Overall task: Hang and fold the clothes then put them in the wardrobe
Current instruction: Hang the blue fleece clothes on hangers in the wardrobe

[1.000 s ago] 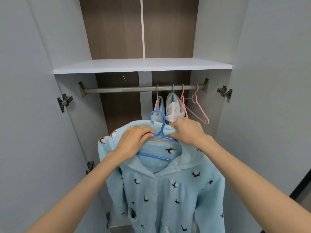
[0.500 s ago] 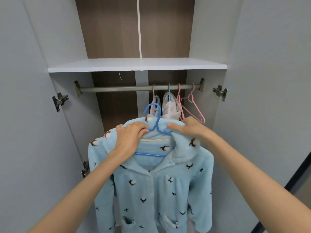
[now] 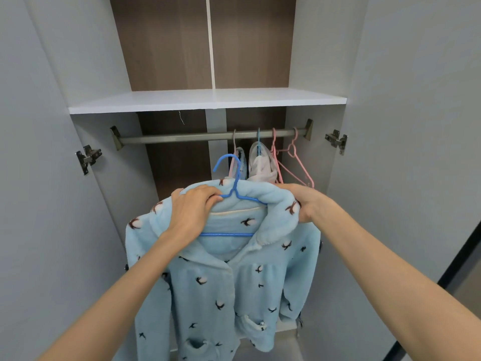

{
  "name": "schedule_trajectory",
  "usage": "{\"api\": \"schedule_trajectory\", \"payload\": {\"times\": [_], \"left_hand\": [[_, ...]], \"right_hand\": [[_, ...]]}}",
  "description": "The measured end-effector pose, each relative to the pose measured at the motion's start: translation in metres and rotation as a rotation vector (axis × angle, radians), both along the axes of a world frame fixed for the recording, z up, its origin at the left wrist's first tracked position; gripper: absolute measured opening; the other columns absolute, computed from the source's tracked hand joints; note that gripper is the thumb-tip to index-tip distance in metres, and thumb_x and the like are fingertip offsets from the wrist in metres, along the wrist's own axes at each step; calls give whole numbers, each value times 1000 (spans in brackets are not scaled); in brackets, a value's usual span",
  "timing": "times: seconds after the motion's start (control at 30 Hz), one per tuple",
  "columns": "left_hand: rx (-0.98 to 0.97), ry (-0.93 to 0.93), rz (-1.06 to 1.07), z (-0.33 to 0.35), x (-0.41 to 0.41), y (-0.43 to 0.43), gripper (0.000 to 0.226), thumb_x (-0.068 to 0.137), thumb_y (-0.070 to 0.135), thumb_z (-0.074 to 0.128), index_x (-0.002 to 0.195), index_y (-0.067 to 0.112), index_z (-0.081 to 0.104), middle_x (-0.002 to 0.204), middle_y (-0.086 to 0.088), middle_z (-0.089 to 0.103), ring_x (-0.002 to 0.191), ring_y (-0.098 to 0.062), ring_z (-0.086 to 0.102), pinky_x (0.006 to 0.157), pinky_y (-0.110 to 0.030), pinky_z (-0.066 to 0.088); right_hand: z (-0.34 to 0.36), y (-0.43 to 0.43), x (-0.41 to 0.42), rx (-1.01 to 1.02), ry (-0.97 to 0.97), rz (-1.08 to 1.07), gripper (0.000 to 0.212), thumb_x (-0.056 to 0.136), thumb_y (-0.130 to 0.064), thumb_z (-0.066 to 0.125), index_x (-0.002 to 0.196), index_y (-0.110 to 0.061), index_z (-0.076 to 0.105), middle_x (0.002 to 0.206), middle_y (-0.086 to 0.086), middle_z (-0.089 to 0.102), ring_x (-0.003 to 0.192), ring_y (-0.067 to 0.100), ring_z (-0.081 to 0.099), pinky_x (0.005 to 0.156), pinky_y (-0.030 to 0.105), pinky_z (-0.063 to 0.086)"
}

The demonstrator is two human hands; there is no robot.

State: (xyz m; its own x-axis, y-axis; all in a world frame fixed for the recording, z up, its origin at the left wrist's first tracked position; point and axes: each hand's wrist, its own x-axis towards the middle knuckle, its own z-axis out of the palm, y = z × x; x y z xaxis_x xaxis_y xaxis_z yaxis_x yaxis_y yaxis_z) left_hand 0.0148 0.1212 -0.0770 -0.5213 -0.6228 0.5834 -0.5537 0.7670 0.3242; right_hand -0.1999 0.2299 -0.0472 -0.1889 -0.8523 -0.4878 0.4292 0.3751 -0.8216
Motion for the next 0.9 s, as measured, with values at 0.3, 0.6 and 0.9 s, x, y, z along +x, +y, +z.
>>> {"api": "schedule_trajectory", "payload": {"times": [0.3,0.6,0.9], "left_hand": [[111,39,25,-5,-2,-2,17,92,27,57,96,26,73,101,12,70,97,-12,60,89,-40,42],[91,-1,12,9,-15,2,19,94,28,53,91,27,72,96,14,65,96,-12,57,99,-49,35],[117,-66,29,5,-19,-3,18,94,32,53,93,27,70,97,17,61,103,-12,54,106,-48,25]], "right_hand": [[-23,-2,-4,-285,1525,-306,23,89,-25,61,109,-16,61,109,0,63,106,21,54,84,37,48],[-41,-5,-2,-357,1788,249,38,99,-42,39,133,-25,39,125,2,54,111,25,53,84,41,47],[-23,-24,1,-565,1772,331,35,97,-40,48,128,-25,52,131,-6,56,119,15,50,89,29,42]]}}
